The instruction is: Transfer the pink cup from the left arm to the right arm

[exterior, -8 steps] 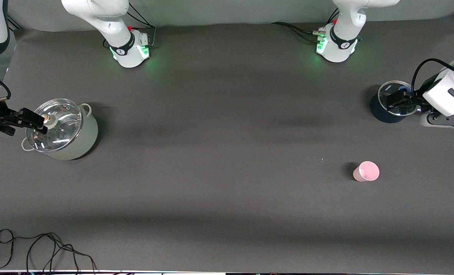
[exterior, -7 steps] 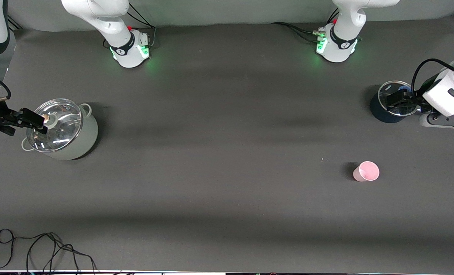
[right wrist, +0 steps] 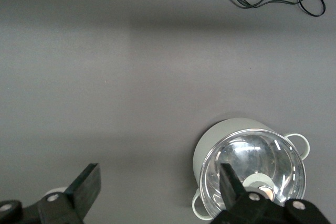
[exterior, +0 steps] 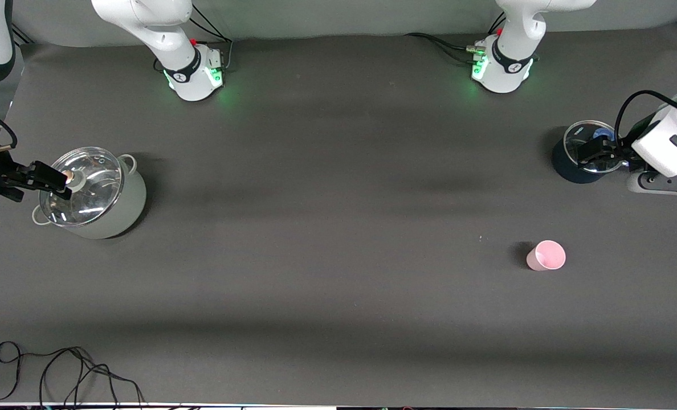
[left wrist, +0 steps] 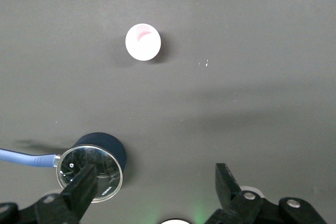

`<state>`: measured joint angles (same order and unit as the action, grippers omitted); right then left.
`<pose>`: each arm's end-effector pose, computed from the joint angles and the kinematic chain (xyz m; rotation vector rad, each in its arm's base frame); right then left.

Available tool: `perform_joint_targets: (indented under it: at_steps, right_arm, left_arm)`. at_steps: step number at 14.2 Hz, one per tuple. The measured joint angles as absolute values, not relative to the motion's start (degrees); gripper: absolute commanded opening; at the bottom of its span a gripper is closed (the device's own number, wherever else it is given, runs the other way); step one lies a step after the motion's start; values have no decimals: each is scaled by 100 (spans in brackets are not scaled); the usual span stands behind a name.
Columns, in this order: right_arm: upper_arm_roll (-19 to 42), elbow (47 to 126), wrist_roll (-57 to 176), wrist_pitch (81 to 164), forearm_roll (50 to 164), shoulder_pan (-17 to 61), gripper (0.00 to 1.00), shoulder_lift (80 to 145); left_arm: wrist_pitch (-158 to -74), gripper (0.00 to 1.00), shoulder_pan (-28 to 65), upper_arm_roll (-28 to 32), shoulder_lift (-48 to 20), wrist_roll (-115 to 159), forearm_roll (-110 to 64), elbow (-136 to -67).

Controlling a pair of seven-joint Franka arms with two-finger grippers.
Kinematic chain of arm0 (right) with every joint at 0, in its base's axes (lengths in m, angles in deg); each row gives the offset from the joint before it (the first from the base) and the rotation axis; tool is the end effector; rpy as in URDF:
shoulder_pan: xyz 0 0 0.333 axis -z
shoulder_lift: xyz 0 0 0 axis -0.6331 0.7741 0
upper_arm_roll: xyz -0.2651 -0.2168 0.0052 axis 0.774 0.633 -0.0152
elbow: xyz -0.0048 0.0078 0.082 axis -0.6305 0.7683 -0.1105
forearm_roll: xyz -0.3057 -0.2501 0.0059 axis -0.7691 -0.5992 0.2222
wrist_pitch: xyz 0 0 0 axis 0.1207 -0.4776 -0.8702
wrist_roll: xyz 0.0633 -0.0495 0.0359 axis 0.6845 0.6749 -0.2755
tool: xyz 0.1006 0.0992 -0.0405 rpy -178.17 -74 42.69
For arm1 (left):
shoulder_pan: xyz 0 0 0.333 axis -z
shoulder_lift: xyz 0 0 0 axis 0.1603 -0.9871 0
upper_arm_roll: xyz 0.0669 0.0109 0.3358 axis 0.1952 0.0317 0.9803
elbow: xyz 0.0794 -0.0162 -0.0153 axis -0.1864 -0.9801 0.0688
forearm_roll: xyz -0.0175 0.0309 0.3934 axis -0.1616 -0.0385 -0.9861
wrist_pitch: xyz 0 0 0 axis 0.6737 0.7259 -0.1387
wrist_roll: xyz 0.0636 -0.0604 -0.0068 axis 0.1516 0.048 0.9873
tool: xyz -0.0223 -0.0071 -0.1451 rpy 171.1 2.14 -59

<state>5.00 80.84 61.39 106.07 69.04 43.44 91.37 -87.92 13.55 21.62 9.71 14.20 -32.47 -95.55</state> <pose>0.5846 -0.0307 0.5788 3.1260 0.0056 0.1016 0.5548 -0.0292 0.5637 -3.1265 0.1238 0.1785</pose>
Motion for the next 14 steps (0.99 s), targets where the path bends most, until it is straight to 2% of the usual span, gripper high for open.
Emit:
perform_joint_targets:
  at_steps: [3, 7, 10, 14]
  right_arm:
    - [500, 8084, 6145, 10603, 6904, 4344, 100, 9137]
    - [500, 8085, 6148, 10601, 6904, 4344, 100, 9137]
    - [500, 8085, 6153, 10601, 6904, 4344, 100, 9137]
    - [500, 8084, 6157, 10600, 6904, 4344, 100, 9137]
  left_arm:
    - [-8818, 100, 1292, 2179, 883, 1319, -3243, -9365]
    - [-8831, 100, 1073, 2190, 319, -75, -3108, -8598]
    - [-8833, 100, 534, 2209, -99, -1349, -2469, -8262]
    - [-8893, 100, -245, 2229, -523, -3086, -1398, -8210]
